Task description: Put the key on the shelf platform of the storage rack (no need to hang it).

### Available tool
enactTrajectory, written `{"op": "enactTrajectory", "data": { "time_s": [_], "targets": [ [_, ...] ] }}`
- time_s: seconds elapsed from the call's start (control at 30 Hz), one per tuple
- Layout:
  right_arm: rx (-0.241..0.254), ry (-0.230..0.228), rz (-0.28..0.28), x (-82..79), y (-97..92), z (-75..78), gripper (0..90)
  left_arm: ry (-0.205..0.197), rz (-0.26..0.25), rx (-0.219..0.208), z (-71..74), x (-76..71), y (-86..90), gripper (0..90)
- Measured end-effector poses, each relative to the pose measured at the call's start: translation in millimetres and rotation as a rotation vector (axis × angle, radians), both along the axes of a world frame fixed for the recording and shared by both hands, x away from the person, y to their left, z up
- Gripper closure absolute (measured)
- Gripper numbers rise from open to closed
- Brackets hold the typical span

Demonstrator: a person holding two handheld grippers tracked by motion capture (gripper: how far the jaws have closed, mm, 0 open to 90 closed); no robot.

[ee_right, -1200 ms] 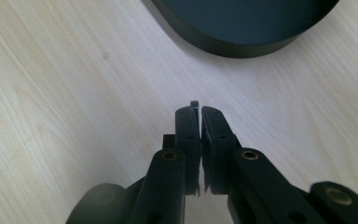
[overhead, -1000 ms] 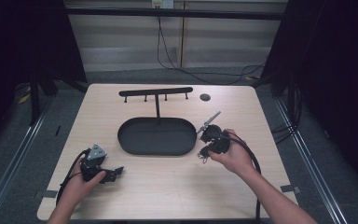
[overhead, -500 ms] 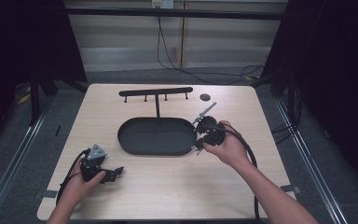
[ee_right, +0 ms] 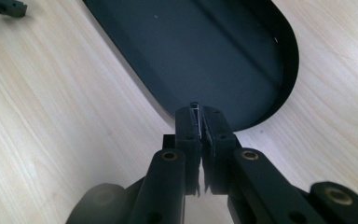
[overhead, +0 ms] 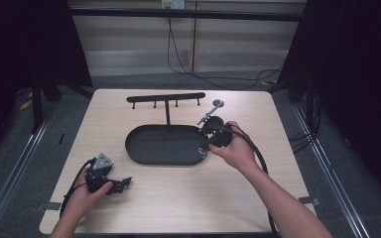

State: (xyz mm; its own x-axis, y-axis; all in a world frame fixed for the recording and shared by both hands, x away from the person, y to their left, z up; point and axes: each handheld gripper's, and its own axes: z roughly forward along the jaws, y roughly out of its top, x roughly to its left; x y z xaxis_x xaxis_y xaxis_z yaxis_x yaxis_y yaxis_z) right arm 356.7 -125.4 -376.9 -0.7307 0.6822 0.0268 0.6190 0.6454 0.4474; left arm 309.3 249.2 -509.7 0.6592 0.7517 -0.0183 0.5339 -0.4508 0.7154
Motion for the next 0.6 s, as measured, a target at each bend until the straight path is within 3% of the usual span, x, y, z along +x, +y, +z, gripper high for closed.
{"op": "enactTrajectory", "data": {
  "time_s": [0.6],
  "targets": [
    [-0.005,-0.029,-0.024,20.4,11.3,-1.8,86.6,0.001,-0.001,0.000,0.0,0.0,-0.1,7.7]
  ]
}}
